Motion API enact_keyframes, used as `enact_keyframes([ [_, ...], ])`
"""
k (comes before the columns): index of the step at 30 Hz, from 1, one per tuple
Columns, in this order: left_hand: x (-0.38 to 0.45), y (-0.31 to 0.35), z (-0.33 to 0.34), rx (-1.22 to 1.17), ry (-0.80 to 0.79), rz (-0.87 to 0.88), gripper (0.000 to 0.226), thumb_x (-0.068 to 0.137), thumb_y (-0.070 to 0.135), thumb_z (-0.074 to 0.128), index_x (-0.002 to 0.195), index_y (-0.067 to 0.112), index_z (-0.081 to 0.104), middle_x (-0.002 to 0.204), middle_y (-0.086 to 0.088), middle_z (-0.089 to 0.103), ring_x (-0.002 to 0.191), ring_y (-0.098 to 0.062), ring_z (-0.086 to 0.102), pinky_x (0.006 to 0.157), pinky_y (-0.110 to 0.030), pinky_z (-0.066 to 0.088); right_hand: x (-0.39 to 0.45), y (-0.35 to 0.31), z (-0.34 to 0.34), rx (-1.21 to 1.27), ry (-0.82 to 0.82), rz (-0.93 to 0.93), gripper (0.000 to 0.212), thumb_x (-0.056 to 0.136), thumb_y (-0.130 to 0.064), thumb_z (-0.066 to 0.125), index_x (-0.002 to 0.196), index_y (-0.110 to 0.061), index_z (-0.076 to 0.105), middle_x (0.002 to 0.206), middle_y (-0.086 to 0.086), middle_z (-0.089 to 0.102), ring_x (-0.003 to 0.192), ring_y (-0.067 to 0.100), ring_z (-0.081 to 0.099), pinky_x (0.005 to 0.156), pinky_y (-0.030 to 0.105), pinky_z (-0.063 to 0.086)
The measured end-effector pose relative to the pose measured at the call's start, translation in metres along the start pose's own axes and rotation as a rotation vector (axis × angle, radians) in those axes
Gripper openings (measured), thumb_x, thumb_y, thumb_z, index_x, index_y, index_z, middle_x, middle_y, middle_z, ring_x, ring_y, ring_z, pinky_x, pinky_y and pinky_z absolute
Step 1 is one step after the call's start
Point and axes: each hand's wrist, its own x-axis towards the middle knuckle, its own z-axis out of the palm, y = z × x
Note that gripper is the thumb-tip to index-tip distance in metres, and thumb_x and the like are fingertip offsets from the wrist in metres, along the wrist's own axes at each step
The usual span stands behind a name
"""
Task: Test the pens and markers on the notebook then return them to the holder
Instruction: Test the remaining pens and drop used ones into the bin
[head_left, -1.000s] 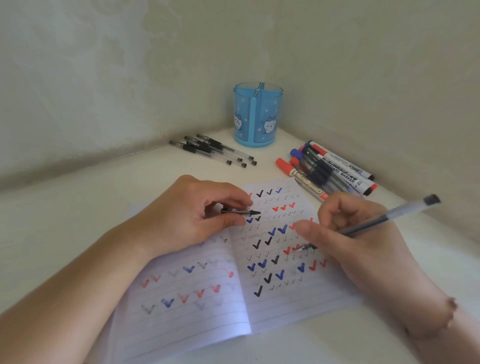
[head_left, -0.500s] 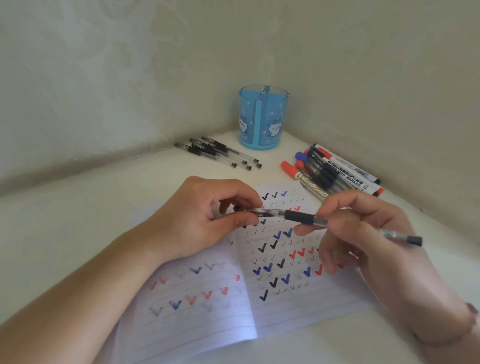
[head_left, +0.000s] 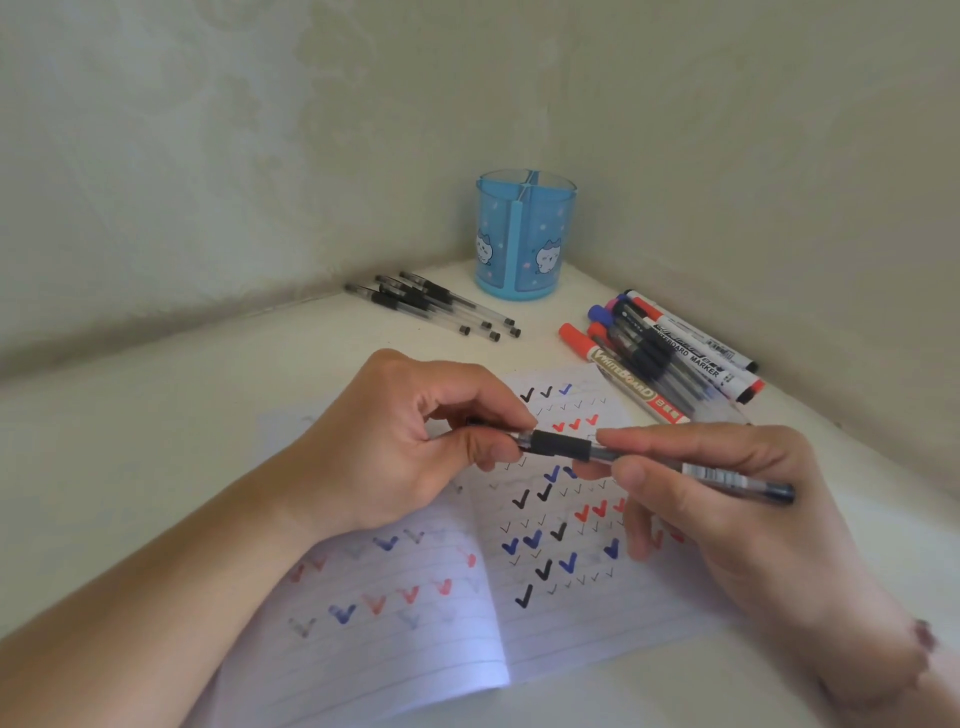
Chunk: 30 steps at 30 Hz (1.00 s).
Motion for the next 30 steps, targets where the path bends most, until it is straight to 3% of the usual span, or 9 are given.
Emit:
enact_keyframes([
  [3,0.001,-0.001,-0.001,0.027,0.014,0.013,0.017,0.078,0.022,0.076,0.093,0.028,0.074,0.08,0.012,0.074,0.07,-0.002,0.07,0.071,-0.01,0.049,0.0,-0.001,0.005,-0.009,0.004,-0.008,0.018,0.069,-0.013,0.073,0.085,-0.018,0.08,0.078,0.007,0.077,0.04,0.019,0.053,0.044,0.021,0.045],
  [6,0.004,-0.004,-0.006,0.063,0.038,0.014,0.014,0.079,0.024,0.074,0.093,0.027,0.072,0.085,0.015,0.073,0.075,-0.001,0.067,0.073,-0.008,0.045,-0.003,-0.003,0.005,-0.057,0.051,-0.038,0.015,0.072,-0.029,0.081,0.087,-0.024,0.079,0.079,0.005,0.076,0.048,0.014,0.056,0.046,0.024,0.047],
  [9,0.006,-0.009,-0.01,0.071,0.076,-0.011,0.017,0.08,0.033,0.075,0.097,0.032,0.071,0.086,0.019,0.072,0.077,-0.001,0.065,0.075,-0.011,0.045,-0.003,0.0,-0.002,-0.211,0.225,-0.121,0.016,0.072,-0.038,0.08,0.087,-0.033,0.077,0.079,-0.002,0.075,0.056,0.021,0.06,0.047,0.034,0.046],
  [13,0.007,-0.012,-0.012,0.1,0.105,-0.002,0.029,0.082,0.039,0.069,0.109,0.03,0.068,0.103,0.018,0.071,0.092,-0.007,0.067,0.082,-0.018,0.047,0.007,0.007,-0.009,-0.343,0.393,-0.143,0.014,0.075,-0.031,0.074,0.084,-0.041,0.074,0.075,-0.016,0.072,0.056,0.016,0.058,0.051,0.029,0.045],
  [15,0.008,-0.016,-0.015,0.163,0.144,-0.037,0.041,0.084,0.045,0.065,0.121,0.028,0.063,0.112,0.018,0.066,0.102,-0.014,0.063,0.085,-0.02,0.046,0.015,0.012,-0.024,-0.305,0.536,-0.11,0.016,0.079,-0.026,0.076,0.08,-0.041,0.074,0.074,-0.013,0.073,0.06,0.022,0.062,0.056,0.03,0.049],
  [19,0.008,-0.03,-0.022,0.316,0.221,-0.114,0.032,0.085,0.05,0.062,0.114,0.036,0.063,0.114,0.026,0.062,0.102,-0.005,0.06,0.082,-0.008,0.04,0.032,0.019,-0.059,-0.46,0.814,0.066,0.014,0.079,-0.031,0.075,0.073,-0.042,0.07,0.076,-0.015,0.072,0.063,0.022,0.064,0.06,0.03,0.05],
  [22,0.008,-0.04,-0.025,0.369,0.22,-0.171,0.022,0.088,0.047,0.065,0.106,0.036,0.066,0.112,0.023,0.063,0.098,0.0,0.058,0.079,-0.004,0.036,0.044,0.02,-0.065,-0.627,0.827,0.182,0.004,0.08,-0.031,0.071,0.079,-0.035,0.071,0.083,-0.012,0.07,0.071,0.016,0.063,0.062,0.028,0.047],
  [26,0.009,-0.05,-0.028,0.434,0.226,-0.248,0.015,0.087,0.028,0.071,0.1,0.032,0.068,0.101,0.022,0.063,0.092,0.003,0.055,0.075,-0.002,0.035,0.056,0.02,-0.059,-0.787,0.691,0.295,0.004,0.083,-0.031,0.068,0.084,-0.034,0.069,0.085,-0.012,0.068,0.07,0.015,0.059,0.058,0.026,0.04],
  [30,0.009,-0.056,-0.031,0.463,0.289,-0.336,0.011,0.086,0.024,0.069,0.095,0.03,0.068,0.086,0.015,0.063,0.085,-0.003,0.056,0.074,-0.013,0.038,0.062,0.017,-0.05,-0.902,0.64,0.339,0.006,0.084,-0.032,0.064,0.086,-0.032,0.069,0.077,-0.007,0.07,0.055,0.01,0.057,0.052,0.022,0.037],
])
